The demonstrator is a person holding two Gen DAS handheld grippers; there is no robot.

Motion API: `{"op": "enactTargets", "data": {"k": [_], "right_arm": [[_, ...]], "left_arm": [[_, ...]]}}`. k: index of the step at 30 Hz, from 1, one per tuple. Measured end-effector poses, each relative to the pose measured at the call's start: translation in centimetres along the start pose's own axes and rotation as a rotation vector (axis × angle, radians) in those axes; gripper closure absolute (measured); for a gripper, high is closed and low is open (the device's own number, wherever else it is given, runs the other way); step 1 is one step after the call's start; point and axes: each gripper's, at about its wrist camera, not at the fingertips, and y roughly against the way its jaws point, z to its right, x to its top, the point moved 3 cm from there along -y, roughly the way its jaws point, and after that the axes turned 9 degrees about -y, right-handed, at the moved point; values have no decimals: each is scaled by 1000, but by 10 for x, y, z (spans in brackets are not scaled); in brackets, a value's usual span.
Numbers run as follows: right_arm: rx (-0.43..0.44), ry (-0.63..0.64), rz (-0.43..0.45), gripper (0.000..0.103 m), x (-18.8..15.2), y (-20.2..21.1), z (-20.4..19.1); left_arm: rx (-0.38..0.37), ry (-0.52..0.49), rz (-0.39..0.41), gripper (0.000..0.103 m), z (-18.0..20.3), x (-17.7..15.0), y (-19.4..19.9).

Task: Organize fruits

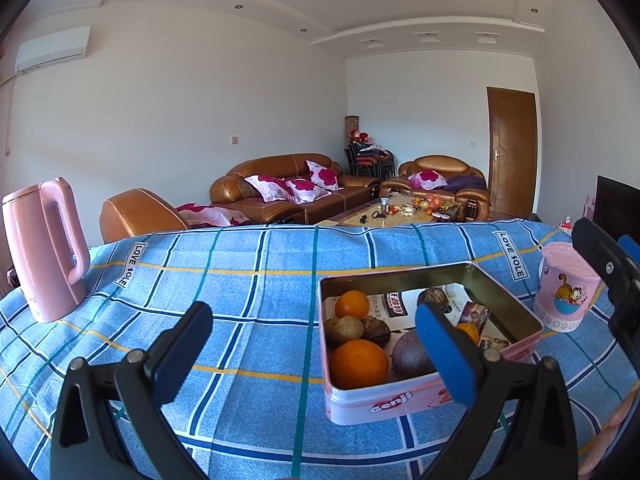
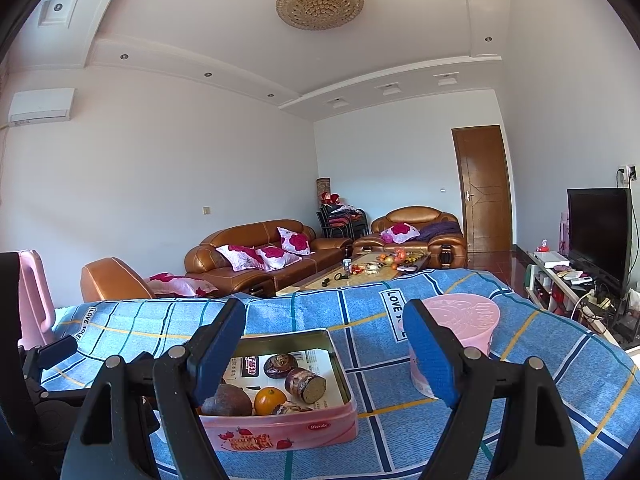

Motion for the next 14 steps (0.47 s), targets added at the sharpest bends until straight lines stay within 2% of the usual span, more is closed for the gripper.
{"op": "enactTargets", "data": {"k": [14], "right_arm": [[-12,-1,-4,21,0,-1,1]], "left_arm": [[-17,2,-11,0,2,0,-2]]}}
